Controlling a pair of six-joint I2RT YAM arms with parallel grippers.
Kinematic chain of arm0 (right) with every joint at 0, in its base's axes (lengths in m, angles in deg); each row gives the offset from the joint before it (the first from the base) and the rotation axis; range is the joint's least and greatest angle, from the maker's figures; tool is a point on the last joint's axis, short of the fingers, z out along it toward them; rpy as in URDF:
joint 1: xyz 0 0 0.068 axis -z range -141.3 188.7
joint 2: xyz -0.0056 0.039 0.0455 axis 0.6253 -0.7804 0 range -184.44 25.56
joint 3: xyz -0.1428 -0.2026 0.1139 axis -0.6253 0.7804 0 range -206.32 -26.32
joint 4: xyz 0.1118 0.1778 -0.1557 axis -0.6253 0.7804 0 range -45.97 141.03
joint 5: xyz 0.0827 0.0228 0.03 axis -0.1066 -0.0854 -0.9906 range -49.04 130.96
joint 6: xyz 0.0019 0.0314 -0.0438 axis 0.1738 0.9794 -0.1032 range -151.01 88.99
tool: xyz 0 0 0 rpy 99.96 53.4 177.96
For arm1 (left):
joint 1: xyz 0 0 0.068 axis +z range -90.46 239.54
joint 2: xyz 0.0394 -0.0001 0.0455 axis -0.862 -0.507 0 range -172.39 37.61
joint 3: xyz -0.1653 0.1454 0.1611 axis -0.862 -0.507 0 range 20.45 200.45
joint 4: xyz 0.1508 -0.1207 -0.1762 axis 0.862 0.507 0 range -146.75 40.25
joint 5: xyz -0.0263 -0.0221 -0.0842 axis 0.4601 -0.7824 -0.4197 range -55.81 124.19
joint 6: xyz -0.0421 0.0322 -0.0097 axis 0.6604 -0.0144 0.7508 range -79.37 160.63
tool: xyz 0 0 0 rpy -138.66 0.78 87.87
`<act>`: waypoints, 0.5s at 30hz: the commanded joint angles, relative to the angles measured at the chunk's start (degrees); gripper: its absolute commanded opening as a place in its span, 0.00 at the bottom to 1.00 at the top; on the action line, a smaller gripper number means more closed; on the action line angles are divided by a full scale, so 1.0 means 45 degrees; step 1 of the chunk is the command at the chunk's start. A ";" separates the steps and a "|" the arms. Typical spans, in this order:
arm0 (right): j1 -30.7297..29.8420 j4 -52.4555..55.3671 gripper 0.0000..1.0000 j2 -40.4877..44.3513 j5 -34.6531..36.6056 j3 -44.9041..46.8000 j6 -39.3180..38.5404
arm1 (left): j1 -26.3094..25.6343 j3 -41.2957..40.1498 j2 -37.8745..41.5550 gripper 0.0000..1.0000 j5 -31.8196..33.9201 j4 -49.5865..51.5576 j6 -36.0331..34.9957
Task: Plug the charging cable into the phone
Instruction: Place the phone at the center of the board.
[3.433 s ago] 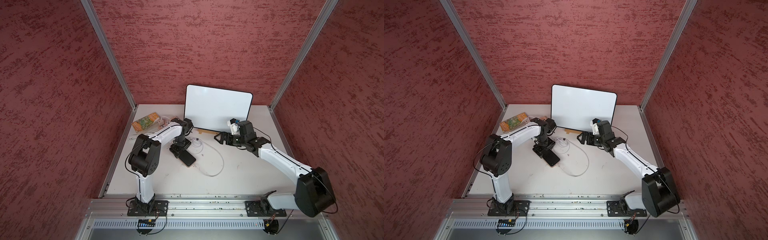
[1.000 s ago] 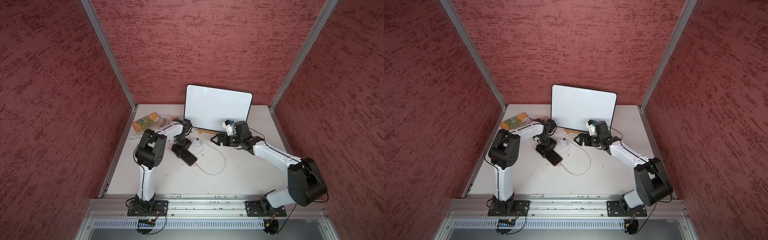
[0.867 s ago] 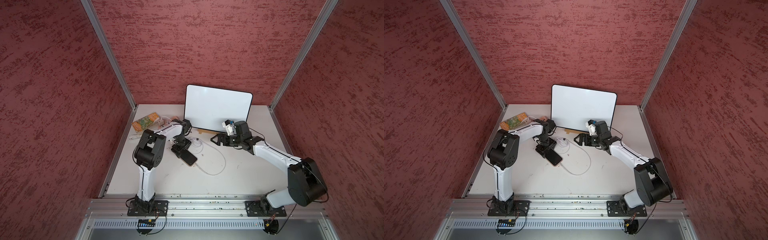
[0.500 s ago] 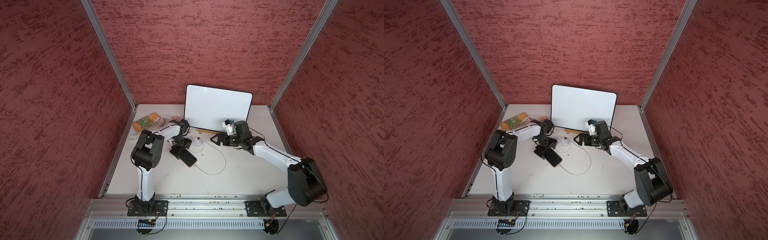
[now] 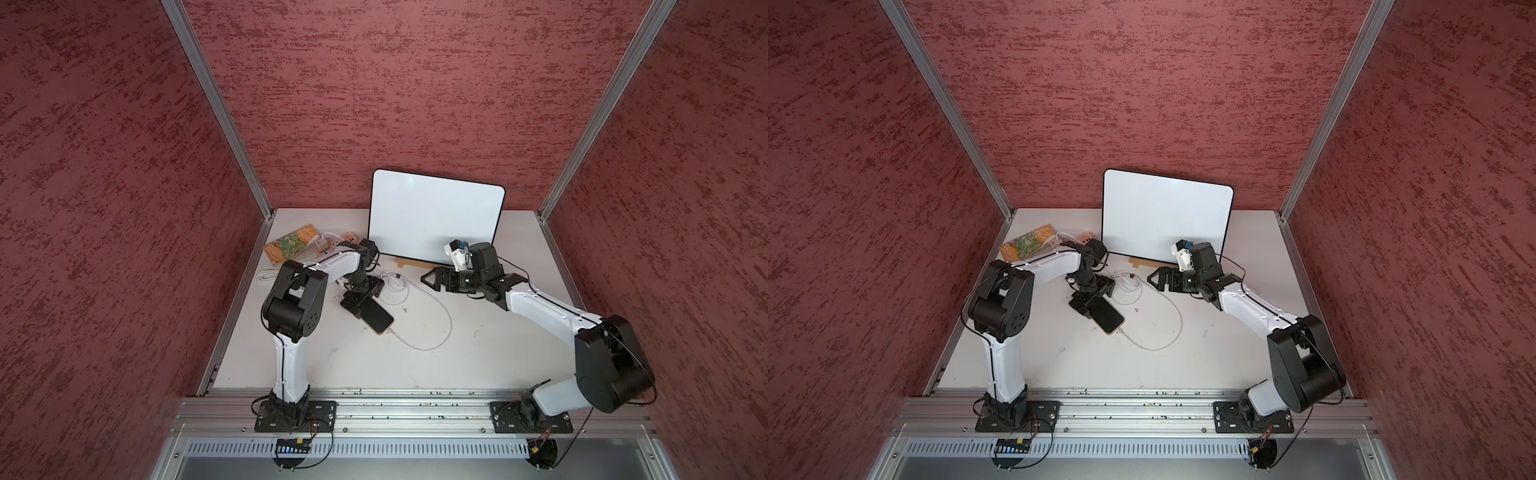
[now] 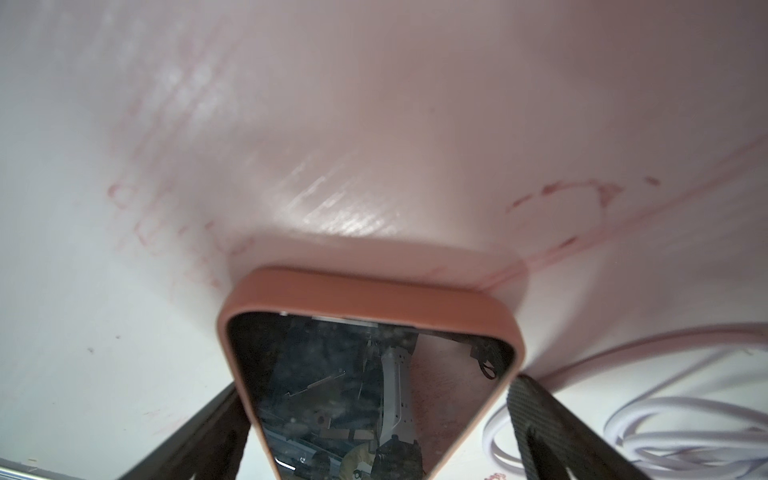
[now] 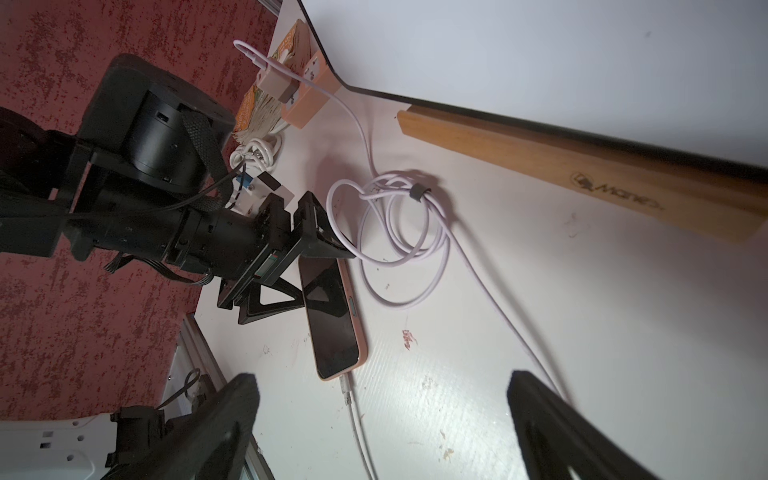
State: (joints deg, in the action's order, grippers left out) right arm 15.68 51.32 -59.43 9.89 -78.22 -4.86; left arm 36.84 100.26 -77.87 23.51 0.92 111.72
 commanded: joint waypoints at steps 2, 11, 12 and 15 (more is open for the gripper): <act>0.0059 -0.0313 0.99 0.0059 -0.0170 0.0128 0.0035 | 0.0014 -0.0722 -0.0841 1.00 0.0572 0.0134 0.0140; 0.0058 -0.0172 0.99 0.0277 0.0039 0.0106 -0.0014 | -0.0373 -0.1046 0.1496 1.00 0.1355 0.0984 0.0179; 0.0058 -0.0111 0.99 0.0616 0.0097 0.0068 -0.0053 | -0.0416 -0.1013 0.1943 1.00 0.1547 0.1158 0.0150; 0.0063 0.0294 0.99 0.0915 0.0329 -0.0140 -0.0309 | -0.0501 -0.0841 0.3014 1.00 0.2089 0.1540 -0.0253</act>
State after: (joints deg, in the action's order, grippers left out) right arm 15.68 51.50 -58.23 10.22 -78.22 -4.95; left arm 35.00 95.54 -69.35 28.61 4.28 111.72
